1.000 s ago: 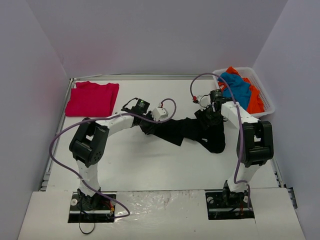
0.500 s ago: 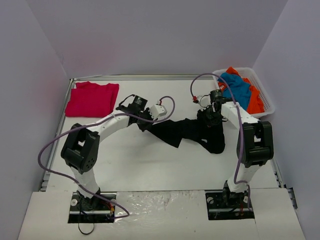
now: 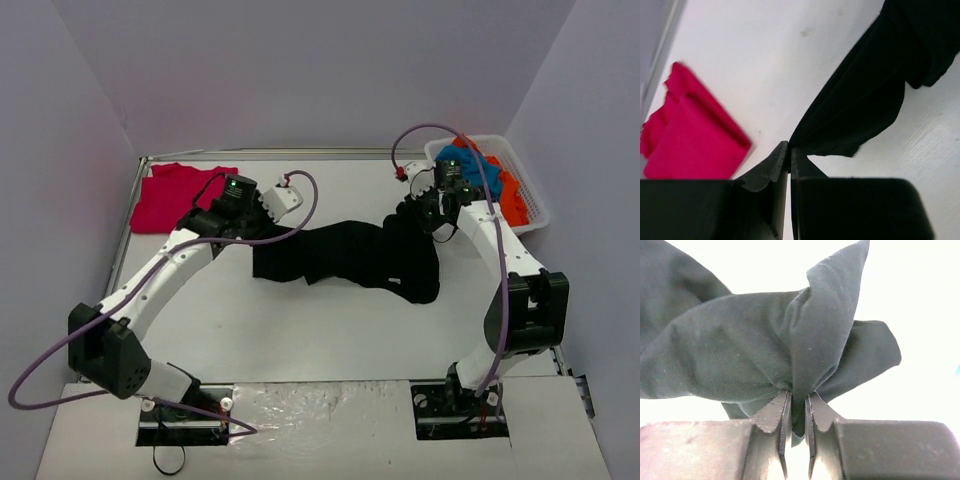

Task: Fold and stack the t-shirts
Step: Flatten out the tshirt

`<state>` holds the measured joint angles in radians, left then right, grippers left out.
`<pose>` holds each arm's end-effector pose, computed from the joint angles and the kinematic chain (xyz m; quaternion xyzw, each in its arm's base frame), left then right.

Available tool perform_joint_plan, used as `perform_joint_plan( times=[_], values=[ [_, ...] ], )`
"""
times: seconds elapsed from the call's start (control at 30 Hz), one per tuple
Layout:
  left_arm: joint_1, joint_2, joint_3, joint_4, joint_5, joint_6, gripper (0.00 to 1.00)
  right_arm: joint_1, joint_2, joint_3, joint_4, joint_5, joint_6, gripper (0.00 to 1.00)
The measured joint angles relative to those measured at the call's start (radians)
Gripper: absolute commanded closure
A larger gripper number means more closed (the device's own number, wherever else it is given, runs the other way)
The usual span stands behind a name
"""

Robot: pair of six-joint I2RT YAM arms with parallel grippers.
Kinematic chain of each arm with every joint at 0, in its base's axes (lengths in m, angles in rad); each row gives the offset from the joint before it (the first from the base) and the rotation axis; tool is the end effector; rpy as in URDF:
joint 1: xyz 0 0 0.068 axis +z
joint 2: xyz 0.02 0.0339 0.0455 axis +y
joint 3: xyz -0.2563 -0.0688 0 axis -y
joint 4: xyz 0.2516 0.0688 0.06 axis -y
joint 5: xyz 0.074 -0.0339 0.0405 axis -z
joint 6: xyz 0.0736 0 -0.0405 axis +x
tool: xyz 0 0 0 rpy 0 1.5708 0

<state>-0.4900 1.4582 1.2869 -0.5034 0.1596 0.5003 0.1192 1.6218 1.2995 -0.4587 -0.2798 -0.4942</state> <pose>0.3156 -0.1816 0.2928 0.4573 0.7741 -0.0696 0.4322 0.3883 0.0670 0.2448 -0.3271 0.8552 0.0554 0.3983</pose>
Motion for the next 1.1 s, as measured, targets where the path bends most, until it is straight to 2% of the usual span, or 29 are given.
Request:
perform_joint_plan(
  times=[0.33, 0.67, 0.93, 1.1],
  values=[
    [0.095, -0.242, 0.009, -0.047, -0.134, 0.025, 0.98, -0.009, -0.153, 0.124, -0.010, 0.054, 0.010, 1.00],
    [0.093, -0.312, 0.024, -0.118, -0.145, 0.039, 0.98, -0.009, -0.187, 0.154, -0.033, 0.030, 0.025, 1.00],
    [0.124, -0.374, 0.039, -0.254, 0.039, 0.072, 0.98, -0.011, -0.214, 0.158, -0.035, 0.002, 0.022, 1.00],
    [0.126, -0.385, 0.073, -0.418, 0.264, 0.134, 0.98, -0.016, -0.077, 0.212, -0.047, -0.017, 0.014, 1.00]
  ],
)
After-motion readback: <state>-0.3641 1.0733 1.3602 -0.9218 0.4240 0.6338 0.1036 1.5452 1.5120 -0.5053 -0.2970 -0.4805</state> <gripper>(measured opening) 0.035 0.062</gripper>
